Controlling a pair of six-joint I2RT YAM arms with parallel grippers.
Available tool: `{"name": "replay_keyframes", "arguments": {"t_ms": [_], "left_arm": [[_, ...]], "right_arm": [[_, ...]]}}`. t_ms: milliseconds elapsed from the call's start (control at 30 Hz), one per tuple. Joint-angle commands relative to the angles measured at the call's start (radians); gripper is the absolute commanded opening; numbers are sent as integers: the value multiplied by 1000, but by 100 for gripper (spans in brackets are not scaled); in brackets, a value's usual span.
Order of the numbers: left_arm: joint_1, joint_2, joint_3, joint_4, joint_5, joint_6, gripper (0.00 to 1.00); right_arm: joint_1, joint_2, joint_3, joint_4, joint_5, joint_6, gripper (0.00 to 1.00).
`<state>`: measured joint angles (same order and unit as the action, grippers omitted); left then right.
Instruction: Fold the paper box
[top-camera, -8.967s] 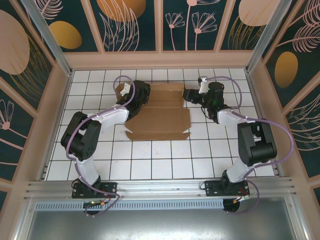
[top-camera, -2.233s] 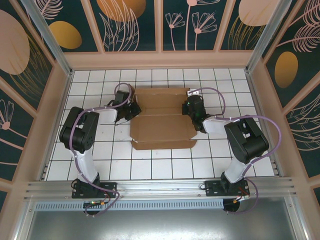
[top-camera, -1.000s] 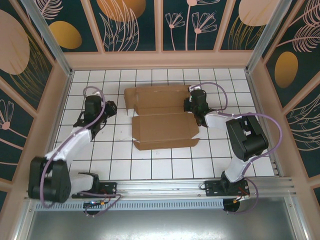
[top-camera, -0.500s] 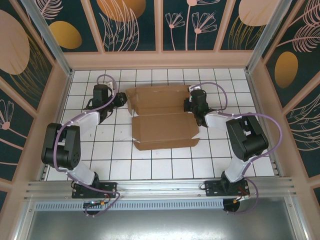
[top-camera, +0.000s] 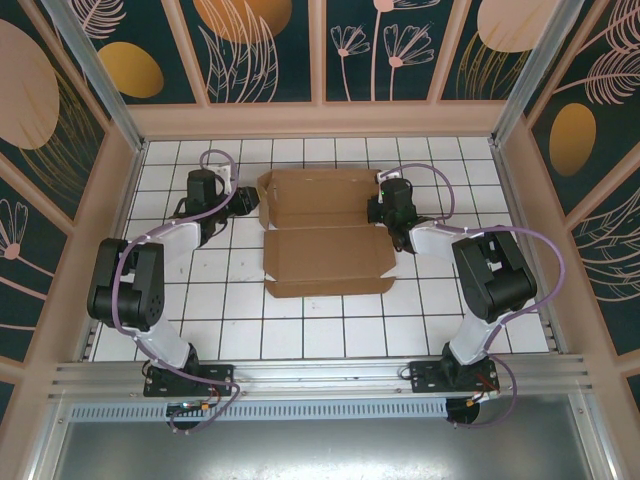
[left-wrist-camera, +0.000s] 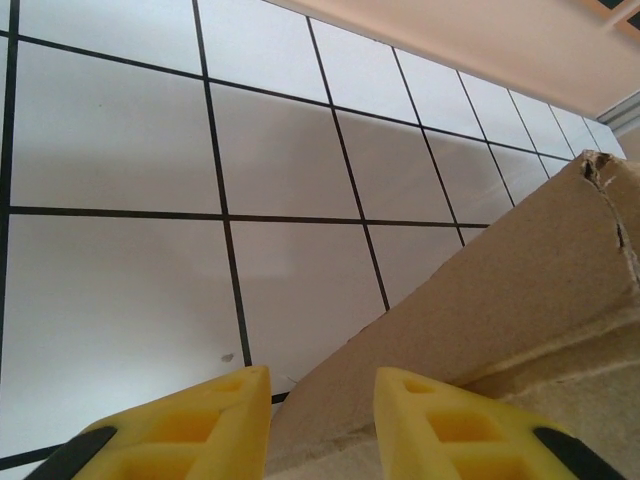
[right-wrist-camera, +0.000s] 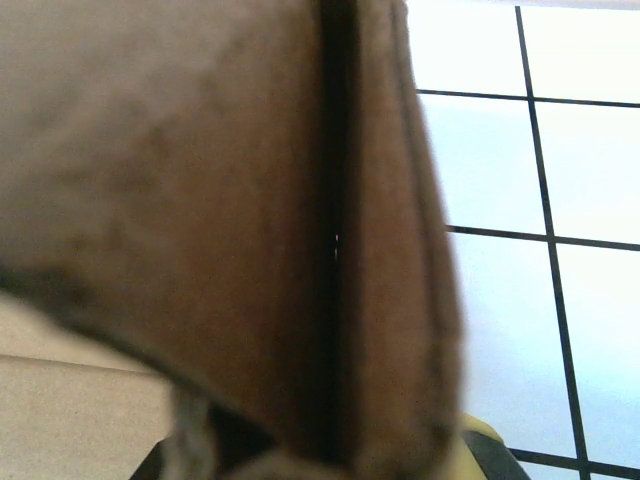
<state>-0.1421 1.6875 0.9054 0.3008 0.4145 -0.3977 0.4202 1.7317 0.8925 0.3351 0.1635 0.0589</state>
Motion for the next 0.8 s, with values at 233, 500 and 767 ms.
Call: {"name": "replay_keyframes", "arguments": {"t_ms": [233, 500, 767], "left_arm": [[-12, 78, 84, -36, 12, 35, 35], [-13, 117, 151, -74, -32, 19, 36], [-13, 105, 116, -17, -71, -44, 36]], "right_arm": [[23, 56, 8, -107, -52, -7, 0], [29, 47, 9, -108, -46, -24, 0], [33, 53, 19, -119, -39, -21, 0]]}}
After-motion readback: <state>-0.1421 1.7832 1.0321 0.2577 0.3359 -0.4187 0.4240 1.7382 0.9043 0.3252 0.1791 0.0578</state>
